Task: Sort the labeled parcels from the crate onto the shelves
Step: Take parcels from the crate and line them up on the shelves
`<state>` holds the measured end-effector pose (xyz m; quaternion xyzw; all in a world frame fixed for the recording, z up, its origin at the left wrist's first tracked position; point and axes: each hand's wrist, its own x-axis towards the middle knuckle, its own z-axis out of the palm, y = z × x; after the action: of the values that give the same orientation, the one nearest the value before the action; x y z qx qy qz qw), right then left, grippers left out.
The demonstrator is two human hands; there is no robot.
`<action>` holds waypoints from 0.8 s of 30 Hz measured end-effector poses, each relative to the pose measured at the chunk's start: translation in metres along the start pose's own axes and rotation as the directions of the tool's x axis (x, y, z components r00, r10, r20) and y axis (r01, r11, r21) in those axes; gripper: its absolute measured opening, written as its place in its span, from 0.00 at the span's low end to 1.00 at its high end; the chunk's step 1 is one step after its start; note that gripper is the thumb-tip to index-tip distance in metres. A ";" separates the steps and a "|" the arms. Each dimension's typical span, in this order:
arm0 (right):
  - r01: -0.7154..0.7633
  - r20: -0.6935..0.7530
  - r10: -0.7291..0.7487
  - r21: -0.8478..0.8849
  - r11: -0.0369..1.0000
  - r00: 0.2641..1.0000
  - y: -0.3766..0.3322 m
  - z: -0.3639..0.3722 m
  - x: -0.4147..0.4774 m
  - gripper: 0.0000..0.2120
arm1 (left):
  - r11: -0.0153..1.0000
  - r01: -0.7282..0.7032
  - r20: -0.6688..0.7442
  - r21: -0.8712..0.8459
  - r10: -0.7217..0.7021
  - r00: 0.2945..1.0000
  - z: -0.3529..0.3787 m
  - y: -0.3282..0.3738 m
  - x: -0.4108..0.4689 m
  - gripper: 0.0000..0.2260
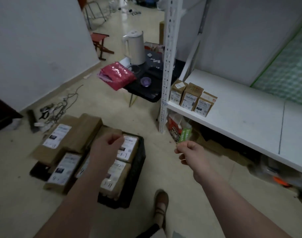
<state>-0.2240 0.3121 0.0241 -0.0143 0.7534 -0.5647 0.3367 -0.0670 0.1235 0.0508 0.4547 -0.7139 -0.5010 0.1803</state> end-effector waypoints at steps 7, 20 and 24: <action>-0.019 0.129 0.033 -0.107 0.994 0.991 0.051 0.066 -0.091 0.07 | 0.978 0.186 -0.085 -0.091 -0.193 0.977 -0.108 -0.066 -0.064 0.03; 0.034 0.093 0.000 -0.362 0.932 0.996 0.063 0.208 -0.120 0.01 | 0.971 0.219 -0.049 -0.097 -0.225 0.973 -0.236 -0.144 -0.044 0.08; -0.044 0.076 0.079 -0.389 0.920 0.994 0.071 0.284 -0.124 0.01 | 0.966 0.259 -0.031 -0.009 -0.259 0.965 -0.304 -0.180 -0.014 0.09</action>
<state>0.0466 0.1487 -0.0146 -0.0823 0.8341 -0.3927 0.3786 0.2415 -0.0471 0.0266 0.5516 -0.6441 -0.5147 0.1260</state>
